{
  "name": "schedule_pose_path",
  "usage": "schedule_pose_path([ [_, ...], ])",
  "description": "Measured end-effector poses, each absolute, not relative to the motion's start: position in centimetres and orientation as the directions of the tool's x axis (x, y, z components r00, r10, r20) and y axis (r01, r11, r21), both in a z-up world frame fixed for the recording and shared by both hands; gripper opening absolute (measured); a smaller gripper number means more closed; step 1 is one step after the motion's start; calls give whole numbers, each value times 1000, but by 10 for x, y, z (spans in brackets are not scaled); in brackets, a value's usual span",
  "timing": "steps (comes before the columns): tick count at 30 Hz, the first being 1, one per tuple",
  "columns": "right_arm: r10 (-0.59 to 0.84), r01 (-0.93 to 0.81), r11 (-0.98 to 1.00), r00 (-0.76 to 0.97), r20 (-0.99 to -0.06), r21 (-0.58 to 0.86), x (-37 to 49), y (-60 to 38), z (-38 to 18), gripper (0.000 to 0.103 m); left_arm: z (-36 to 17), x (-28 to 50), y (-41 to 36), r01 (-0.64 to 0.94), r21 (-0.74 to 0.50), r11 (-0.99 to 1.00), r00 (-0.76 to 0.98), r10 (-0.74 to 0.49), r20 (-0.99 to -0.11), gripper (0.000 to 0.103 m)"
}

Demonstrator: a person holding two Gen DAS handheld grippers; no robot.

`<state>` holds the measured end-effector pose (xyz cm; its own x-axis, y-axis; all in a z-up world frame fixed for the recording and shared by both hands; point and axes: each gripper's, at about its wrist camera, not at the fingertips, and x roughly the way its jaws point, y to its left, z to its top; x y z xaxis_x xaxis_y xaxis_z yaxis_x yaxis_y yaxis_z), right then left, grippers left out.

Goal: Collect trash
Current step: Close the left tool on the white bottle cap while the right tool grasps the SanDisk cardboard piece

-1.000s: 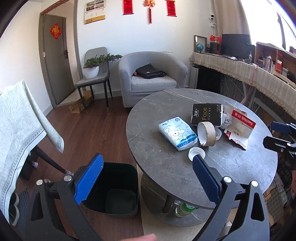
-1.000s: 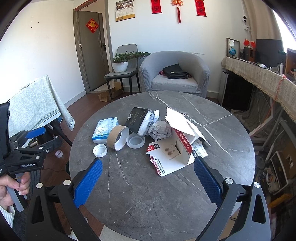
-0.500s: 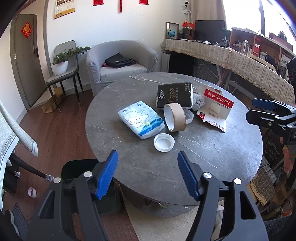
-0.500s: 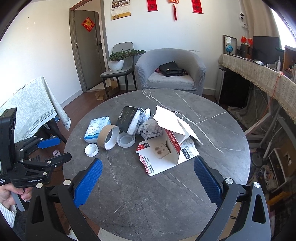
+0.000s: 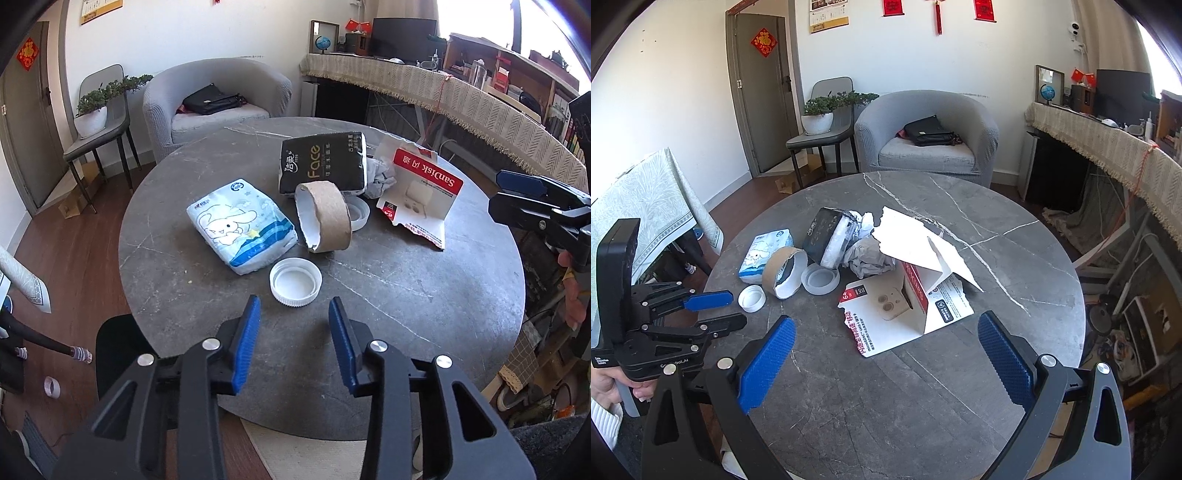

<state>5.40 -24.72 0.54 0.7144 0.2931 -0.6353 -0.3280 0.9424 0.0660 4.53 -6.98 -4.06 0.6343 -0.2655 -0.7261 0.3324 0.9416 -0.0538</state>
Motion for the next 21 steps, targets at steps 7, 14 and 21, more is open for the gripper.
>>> schedule_pose_path([
  [7,310,-323,941,699,-644,102,64,-256,0,98,-41,56,-74,326,-64,943,638,-269,-722,39],
  [14,316,-323,939,672,-670,119,77,-259,-8,71,-40,64,-76,335,-64,940,636,-276,-720,34],
  [21,327,-323,936,649,-687,140,89,-261,-17,51,-38,73,-80,349,-77,934,630,-295,-719,32],
])
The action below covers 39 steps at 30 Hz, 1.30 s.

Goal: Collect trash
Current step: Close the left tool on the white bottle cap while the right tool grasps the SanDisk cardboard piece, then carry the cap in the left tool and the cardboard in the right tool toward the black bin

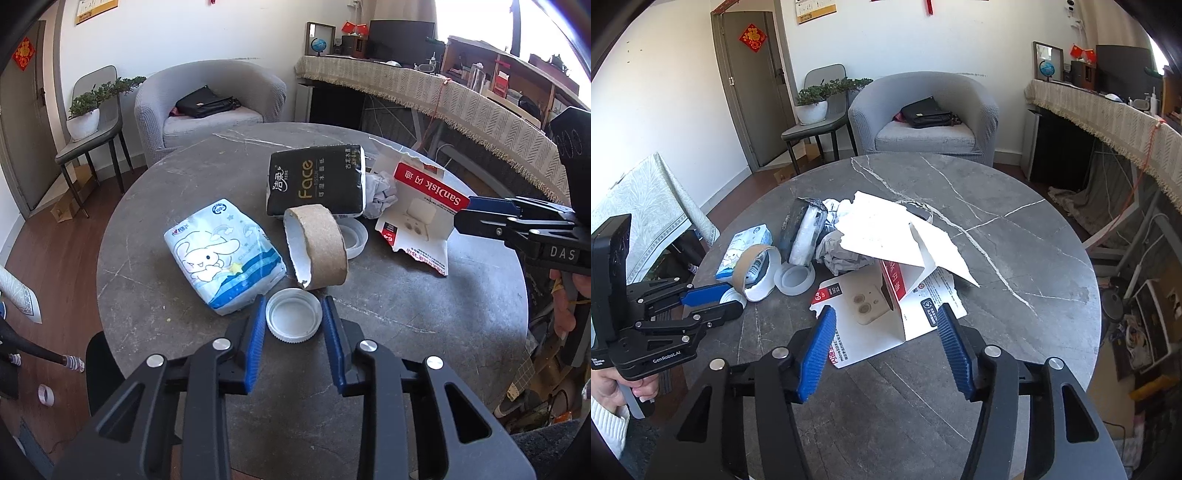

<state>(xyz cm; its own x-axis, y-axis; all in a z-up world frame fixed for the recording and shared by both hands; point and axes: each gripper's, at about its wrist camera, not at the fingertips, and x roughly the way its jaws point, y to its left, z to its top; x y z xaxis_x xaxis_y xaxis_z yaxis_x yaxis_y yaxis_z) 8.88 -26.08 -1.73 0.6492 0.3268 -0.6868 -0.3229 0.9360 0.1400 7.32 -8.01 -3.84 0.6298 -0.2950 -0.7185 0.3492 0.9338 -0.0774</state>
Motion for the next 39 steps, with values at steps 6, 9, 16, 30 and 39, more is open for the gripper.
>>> schedule_pose_path([
  [6,322,-314,938,639,-698,145,100,-260,-29,37,-35,73,-77,353,-106,929,629,-320,-709,32],
  [9,345,-318,932,634,-692,173,105,-259,-34,31,-33,71,-75,355,-116,928,628,-328,-706,32],
  [16,397,-312,917,630,-668,250,107,-259,-34,8,-29,66,-69,356,-128,926,628,-338,-701,32],
  [30,484,-315,875,608,-630,368,90,-260,-20,1,-19,50,-63,345,-132,929,653,-339,-678,32],
  [39,515,-348,857,611,-601,380,70,-256,-7,0,-6,32,-54,332,-136,933,684,-338,-647,32],
])
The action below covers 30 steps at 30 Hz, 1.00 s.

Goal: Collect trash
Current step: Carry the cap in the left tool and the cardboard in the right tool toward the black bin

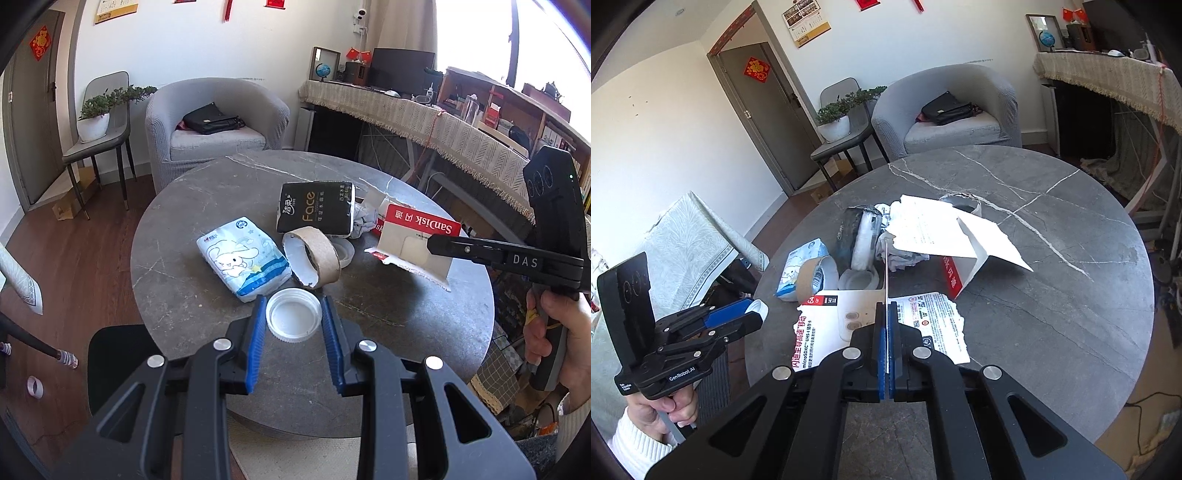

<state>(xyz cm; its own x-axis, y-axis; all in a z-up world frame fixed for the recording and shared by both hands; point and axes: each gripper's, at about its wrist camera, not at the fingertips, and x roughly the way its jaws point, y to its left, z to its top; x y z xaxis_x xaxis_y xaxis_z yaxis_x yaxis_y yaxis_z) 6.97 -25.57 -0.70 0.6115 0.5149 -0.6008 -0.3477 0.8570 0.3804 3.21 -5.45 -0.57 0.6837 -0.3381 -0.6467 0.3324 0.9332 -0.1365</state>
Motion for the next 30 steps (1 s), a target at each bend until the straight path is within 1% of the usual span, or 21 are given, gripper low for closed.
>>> schedule_pose_path([
  [5,536,-376,844,617,-576,383,68,-249,6,0,1,31,-40,307,-144,941,707,-327,-627,32],
  [12,569,-416,822,618,-542,389,71,-224,19,1,-2,33,-11,254,-138,957,721,-283,-632,32],
  [21,608,-475,793,583,-539,381,79,-175,24,1,-12,42,39,156,-146,977,723,-214,-657,32],
  [25,626,-508,778,566,-536,371,85,-151,30,1,-16,50,62,116,-172,978,718,-202,-666,32],
  [30,642,-542,760,541,-544,359,93,-122,28,1,-28,61,88,68,-169,983,701,-167,-693,32],
])
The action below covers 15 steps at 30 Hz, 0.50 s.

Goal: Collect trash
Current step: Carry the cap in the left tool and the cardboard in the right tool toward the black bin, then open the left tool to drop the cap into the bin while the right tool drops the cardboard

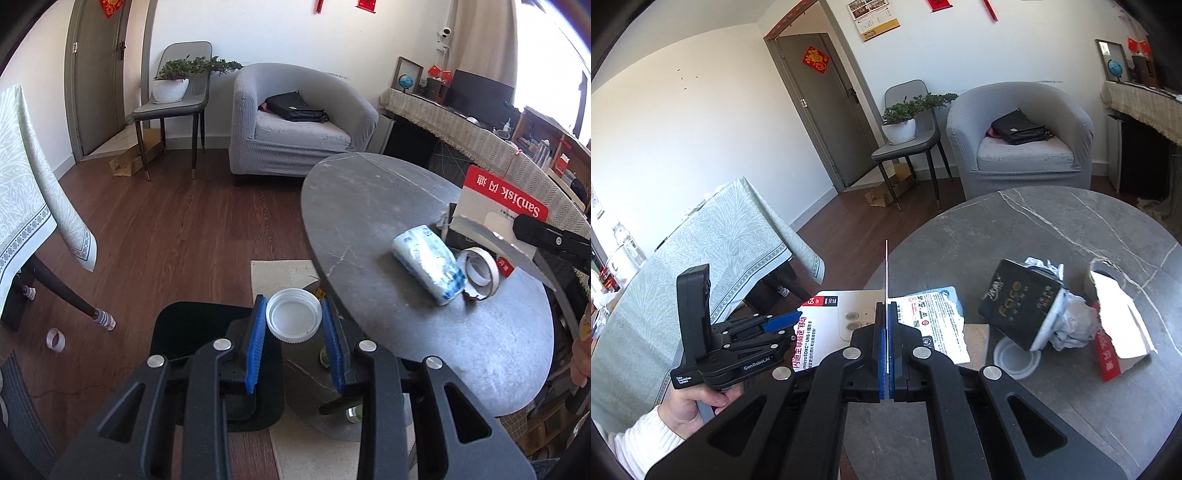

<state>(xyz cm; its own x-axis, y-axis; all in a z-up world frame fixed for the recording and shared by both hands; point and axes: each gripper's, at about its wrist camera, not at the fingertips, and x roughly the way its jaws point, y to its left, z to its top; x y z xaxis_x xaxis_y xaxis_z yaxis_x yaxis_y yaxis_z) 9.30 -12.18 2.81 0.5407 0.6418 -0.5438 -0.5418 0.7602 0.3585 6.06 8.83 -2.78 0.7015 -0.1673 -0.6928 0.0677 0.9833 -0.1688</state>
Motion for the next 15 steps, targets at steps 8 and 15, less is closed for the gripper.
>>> schedule_pose_path([
  [8,667,-586,728,484,-566,356,102,-71,20,1,-64,72,134,-5,-137,991,630,-104,-769,32],
  [15,683,-614,704,448,-577,357,105,-32,17,1,-101,76,166,-44,-99,994,549,-58,-834,32],
])
